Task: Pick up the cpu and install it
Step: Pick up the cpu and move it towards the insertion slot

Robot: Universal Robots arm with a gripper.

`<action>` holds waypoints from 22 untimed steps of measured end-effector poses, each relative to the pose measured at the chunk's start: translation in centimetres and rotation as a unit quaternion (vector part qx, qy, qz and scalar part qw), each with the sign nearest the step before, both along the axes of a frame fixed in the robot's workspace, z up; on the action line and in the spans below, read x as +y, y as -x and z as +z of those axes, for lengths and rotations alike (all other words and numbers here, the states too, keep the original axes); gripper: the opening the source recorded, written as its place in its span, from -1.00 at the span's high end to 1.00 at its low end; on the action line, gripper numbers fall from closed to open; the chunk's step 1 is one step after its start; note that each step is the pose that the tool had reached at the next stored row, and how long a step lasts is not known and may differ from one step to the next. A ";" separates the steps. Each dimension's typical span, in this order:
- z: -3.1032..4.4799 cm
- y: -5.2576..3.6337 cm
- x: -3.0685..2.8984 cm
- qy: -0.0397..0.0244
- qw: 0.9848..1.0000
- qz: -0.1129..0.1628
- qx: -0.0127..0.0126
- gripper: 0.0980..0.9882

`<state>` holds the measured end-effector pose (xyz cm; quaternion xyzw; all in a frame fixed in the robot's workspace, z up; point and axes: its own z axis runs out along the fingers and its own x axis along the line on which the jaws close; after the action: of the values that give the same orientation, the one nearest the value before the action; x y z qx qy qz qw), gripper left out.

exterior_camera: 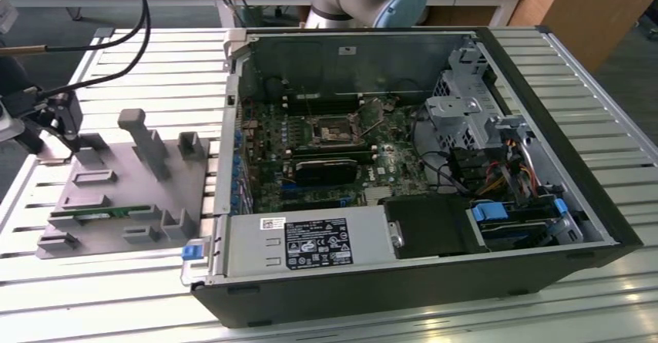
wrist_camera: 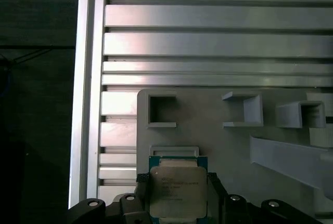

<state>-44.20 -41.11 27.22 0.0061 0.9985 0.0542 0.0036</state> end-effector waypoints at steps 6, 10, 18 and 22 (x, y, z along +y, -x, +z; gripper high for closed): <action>1.39 0.00 0.01 0.000 1.000 0.000 0.000 0.03; 2.39 0.00 0.00 -0.001 1.000 0.000 0.000 0.03; 4.23 0.00 0.00 -0.002 1.000 0.000 0.000 0.03; 5.00 0.00 0.00 -0.003 1.000 0.000 0.000 0.03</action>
<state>-44.20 -41.10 32.22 0.0061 0.9983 0.0572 0.0035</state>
